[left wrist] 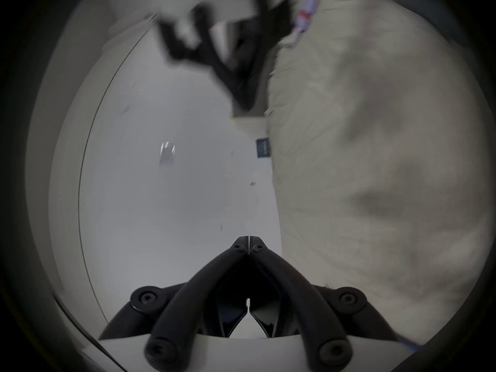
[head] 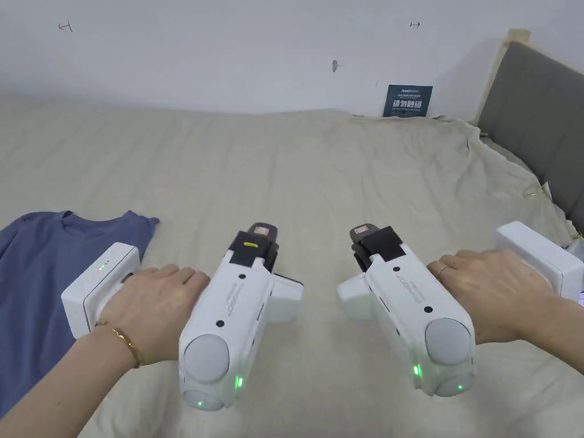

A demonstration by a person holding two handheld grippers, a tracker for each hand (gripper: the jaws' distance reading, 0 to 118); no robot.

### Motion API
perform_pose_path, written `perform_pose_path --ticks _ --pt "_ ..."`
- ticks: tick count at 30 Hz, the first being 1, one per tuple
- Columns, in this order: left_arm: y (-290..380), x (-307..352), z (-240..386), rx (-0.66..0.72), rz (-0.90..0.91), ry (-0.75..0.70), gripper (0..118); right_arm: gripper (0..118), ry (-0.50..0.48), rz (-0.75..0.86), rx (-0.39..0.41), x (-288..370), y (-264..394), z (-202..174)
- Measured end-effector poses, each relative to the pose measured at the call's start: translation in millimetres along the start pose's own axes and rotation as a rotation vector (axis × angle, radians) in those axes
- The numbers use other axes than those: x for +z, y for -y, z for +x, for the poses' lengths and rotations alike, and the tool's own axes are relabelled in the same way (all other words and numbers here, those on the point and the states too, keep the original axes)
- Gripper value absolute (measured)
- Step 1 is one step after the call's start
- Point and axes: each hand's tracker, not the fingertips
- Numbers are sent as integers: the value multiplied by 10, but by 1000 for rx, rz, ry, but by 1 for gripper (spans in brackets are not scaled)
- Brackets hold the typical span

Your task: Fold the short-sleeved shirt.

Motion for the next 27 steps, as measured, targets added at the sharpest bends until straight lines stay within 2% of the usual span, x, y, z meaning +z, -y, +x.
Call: perform_pose_path --ticks 1,2,4,6,7,8,10,11,12,14,16,21,27 --pt "27 26 30 -22 21 -4 0 0 -1 -13 -29 7 -9 18" --pt "38 33 18 4 8 -10 0 0 -11 -30 -105 4 -15 52" --pt "64 17 -108 162 -13 -12 0 0 -30 -79 -329 7 37 175" --pt "179 -40 -339 480 -74 -11 0 0 -27 -185 -751 -12 119 400" --pt "249 -78 -483 688 -127 -38 0 0 -16 -224 -1032 -48 231 497" --pt "343 -104 -612 891 -170 -76 0 0 -22 -230 -1263 -50 369 569" --pt "577 -123 -811 1253 -232 -145 0 0 38 -227 -1591 -11 569 592" --pt "691 -102 -857 1428 -255 -197 0 0 71 -226 -1726 13 642 592" --pt "774 -69 -869 1553 -266 -233 0 0 89 -228 -1818 33 696 570" --pt "865 34 -830 1723 -265 -280 0 0 156 -239 -1906 95 741 480" --pt "883 92 -736 1767 -274 -291 0 0 177 -238 -1926 155 699 426" --pt "789 110 -466 1759 -315 -188 0 0 172 -216 -1918 254 592 289" --pt "726 118 -410 1758 -318 -169 0 0 132 -243 -1940 258 546 175"
